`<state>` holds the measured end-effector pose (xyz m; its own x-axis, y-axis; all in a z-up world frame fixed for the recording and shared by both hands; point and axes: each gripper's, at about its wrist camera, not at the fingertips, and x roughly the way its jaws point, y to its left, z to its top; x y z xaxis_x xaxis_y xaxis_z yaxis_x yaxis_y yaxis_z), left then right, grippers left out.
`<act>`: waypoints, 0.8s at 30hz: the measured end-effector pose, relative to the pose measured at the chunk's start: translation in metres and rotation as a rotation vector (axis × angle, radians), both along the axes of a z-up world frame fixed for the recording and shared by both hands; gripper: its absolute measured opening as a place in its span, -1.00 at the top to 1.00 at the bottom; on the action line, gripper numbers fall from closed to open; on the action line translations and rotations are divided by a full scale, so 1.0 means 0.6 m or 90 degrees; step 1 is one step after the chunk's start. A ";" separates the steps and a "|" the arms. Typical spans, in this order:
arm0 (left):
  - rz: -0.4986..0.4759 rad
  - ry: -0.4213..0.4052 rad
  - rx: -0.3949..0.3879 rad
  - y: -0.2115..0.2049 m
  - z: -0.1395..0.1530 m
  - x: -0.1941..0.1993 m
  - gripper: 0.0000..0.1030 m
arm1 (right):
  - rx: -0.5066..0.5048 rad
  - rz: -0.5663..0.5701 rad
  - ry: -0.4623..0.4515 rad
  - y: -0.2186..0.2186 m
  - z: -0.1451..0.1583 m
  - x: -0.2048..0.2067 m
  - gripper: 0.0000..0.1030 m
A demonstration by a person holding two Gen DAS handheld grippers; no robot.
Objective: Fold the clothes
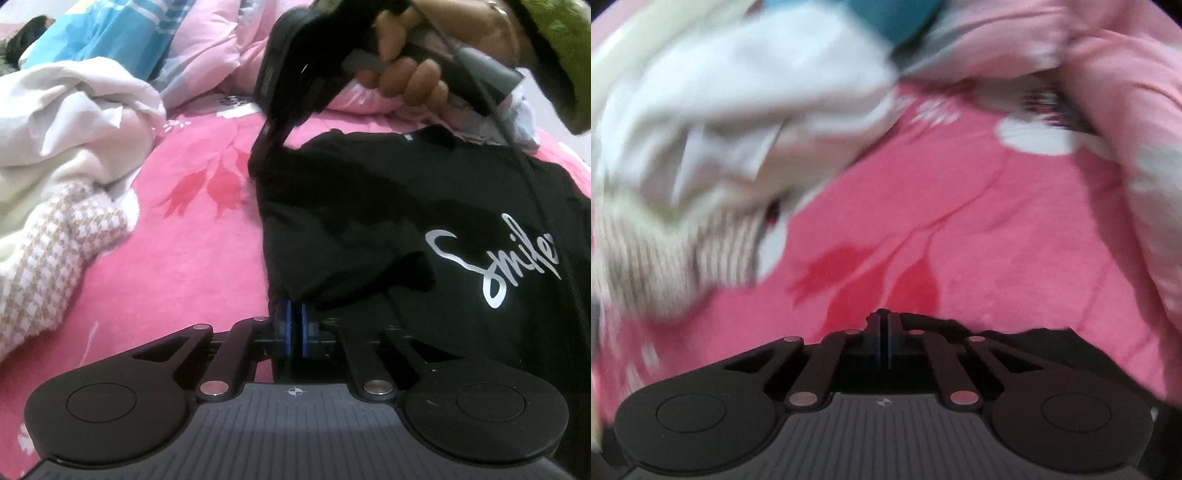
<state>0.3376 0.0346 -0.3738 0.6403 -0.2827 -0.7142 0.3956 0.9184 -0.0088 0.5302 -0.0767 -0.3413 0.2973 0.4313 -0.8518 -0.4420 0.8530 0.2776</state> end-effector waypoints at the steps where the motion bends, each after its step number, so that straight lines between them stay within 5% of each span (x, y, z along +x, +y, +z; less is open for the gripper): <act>1: 0.007 0.004 -0.007 0.003 -0.001 -0.001 0.95 | 0.028 -0.041 0.000 -0.018 0.005 0.000 0.95; 8: 0.015 0.018 -0.018 0.011 -0.004 -0.013 1.00 | 0.167 -0.210 0.057 -0.089 -0.034 0.009 0.95; 16: 0.013 0.023 -0.020 0.016 -0.007 -0.014 1.00 | 0.283 -0.309 0.067 -0.133 -0.041 0.033 0.90; 20: 0.016 0.027 -0.030 0.021 -0.006 -0.014 0.98 | 0.244 -0.268 0.036 -0.162 0.015 0.001 0.89; 24: 0.018 0.030 -0.036 0.026 -0.004 -0.014 0.97 | 0.126 -0.122 0.012 -0.156 0.060 -0.079 0.88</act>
